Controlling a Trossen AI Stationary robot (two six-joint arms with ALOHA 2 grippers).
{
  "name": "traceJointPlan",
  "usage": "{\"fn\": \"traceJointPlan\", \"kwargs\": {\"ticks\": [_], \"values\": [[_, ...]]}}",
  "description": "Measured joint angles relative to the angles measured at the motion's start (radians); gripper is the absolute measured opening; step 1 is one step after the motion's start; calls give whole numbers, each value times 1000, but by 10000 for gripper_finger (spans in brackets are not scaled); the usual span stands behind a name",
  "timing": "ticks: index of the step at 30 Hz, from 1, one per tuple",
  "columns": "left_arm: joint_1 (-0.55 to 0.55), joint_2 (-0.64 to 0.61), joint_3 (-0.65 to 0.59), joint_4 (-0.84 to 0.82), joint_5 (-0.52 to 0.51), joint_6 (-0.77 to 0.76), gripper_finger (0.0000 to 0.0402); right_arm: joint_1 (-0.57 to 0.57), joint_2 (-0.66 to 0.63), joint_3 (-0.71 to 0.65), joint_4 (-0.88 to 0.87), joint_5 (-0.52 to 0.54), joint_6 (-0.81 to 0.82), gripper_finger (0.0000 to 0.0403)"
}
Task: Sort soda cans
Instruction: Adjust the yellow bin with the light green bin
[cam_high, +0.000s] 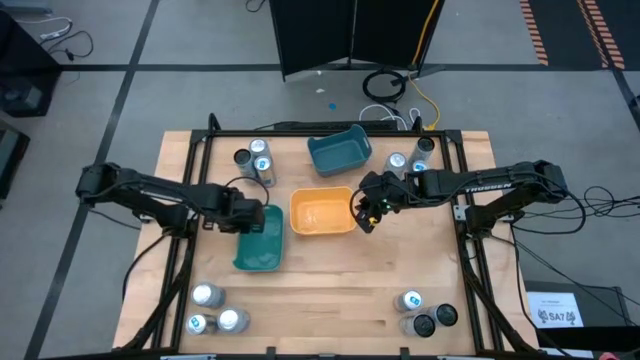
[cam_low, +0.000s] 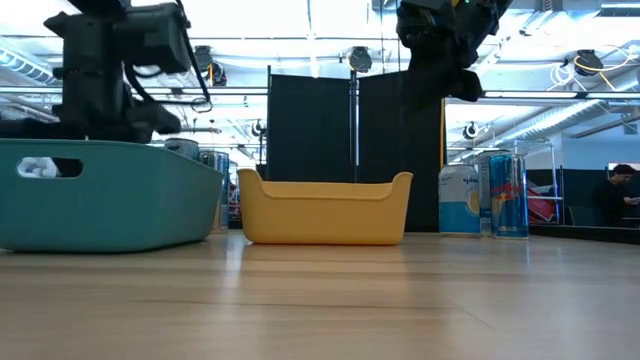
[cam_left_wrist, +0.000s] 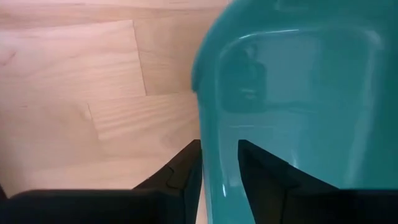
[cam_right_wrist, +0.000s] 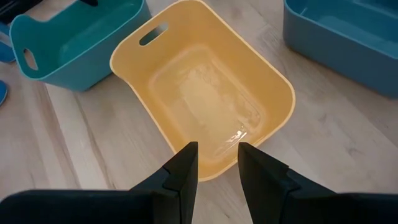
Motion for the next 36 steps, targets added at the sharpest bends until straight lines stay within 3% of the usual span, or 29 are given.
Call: {"fn": "traceJointPlan", "kwargs": {"ticks": [13,19,24,29,36], "values": [[0,-305,1,-27,-40,14,114,-22,0,-1,119,3,-54,107],[0,-423,1,-24,-91,149,115,-63,22,-1,153,-10,-87,107],[0,-492,1,-6,-145,361,115,-110,97,18,184,-122,-98,107],[0,-519,2,51,-179,629,115,-152,230,156,127,-164,-194,107],[0,-519,2,88,-156,987,115,-185,488,556,-163,-164,-489,107]]}}
